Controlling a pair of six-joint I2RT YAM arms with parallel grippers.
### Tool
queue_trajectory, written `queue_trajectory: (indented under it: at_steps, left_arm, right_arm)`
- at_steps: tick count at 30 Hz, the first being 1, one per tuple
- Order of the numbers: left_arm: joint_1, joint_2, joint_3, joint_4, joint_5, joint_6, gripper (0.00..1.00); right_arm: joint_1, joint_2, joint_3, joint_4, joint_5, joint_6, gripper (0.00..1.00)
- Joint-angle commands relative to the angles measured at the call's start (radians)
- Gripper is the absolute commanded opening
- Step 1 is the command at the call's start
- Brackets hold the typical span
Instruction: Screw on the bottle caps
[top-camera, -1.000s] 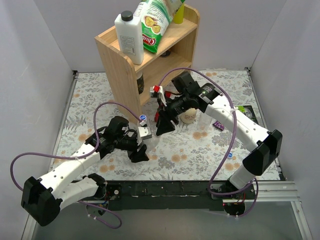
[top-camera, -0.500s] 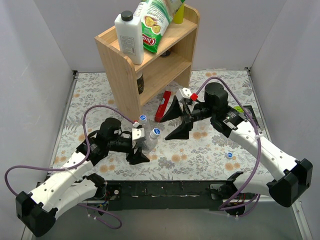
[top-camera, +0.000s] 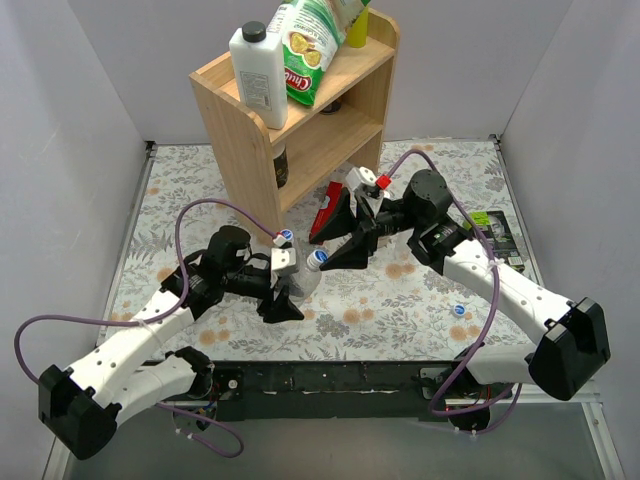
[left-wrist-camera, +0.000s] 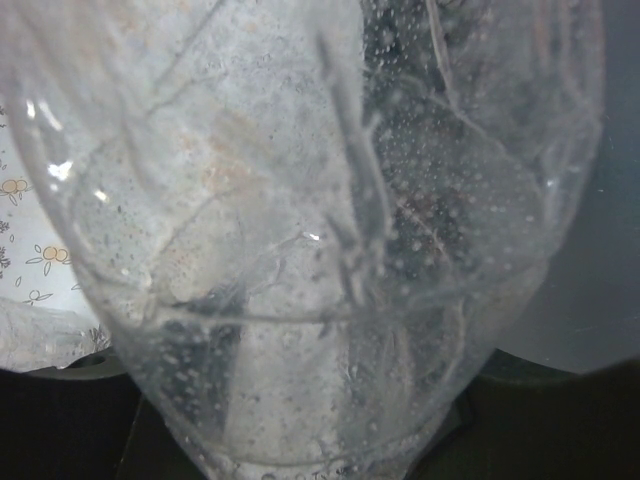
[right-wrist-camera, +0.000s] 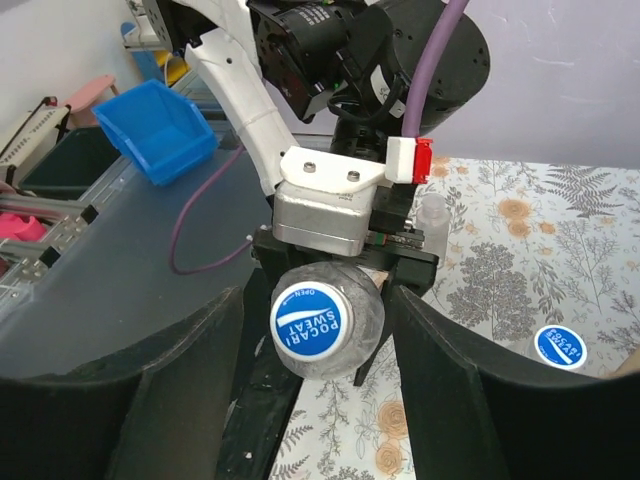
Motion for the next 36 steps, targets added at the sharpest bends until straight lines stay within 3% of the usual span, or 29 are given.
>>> queue_trajectory:
  at_steps: [1,9,15,17,19,21,22,27,28,29,32,33,36]
  left_arm:
    - [0.000,0.002,0.042,0.026,0.037,0.008,0.00]
    - [0.000,0.012,0.048,0.042,0.043,0.004,0.00]
    - [0.000,0.031,0.039,0.074,0.047,-0.004,0.00]
    - [0.000,0.032,0.033,0.083,0.034,-0.013,0.00]
    - [0.000,0.035,0.018,0.115,-0.017,-0.043,0.00]
    - [0.000,0.035,0.005,0.182,-0.109,-0.099,0.00]
    - [0.000,0.040,0.005,0.198,-0.187,-0.134,0.00]
    - [0.000,0.057,0.038,0.231,-0.267,-0.235,0.01]
    - [0.000,0.051,0.044,0.217,-0.272,-0.242,0.10]
    - [0.000,0.043,0.051,0.200,-0.266,-0.239,0.39]
    - [0.000,-0.011,0.087,0.080,-0.240,-0.202,0.78]
    - [0.000,-0.026,0.099,0.025,-0.256,-0.202,0.98]
    - [0.000,-0.041,0.131,-0.112,-0.327,-0.202,0.98]
  right_arm:
    - [0.019,0.010,0.008,0.100,-0.024,0.063,0.65]
    - [0.053,-0.004,-0.028,0.072,0.008,0.043,0.60]
    - [0.053,0.005,-0.024,0.074,0.037,0.062,0.49]
    - [0.051,0.003,-0.018,0.051,0.072,0.057,0.43]
    - [0.053,0.005,0.007,-0.028,0.149,0.042,0.31]
    - [0.056,0.011,0.053,-0.173,0.272,-0.006,0.15]
    - [0.062,0.016,0.076,-0.229,0.322,-0.024,0.02]
    - [0.072,0.014,0.152,-0.495,0.424,-0.154,0.01]
    - [0.071,0.010,0.181,-0.579,0.408,-0.234,0.01]
    - [0.071,0.004,0.203,-0.621,0.402,-0.277,0.01]
    - [0.051,-0.021,0.282,-0.790,0.301,-0.482,0.01]
    - [0.048,-0.015,0.309,-0.838,0.281,-0.518,0.01]
    - [0.036,-0.004,0.393,-0.984,0.239,-0.641,0.01]
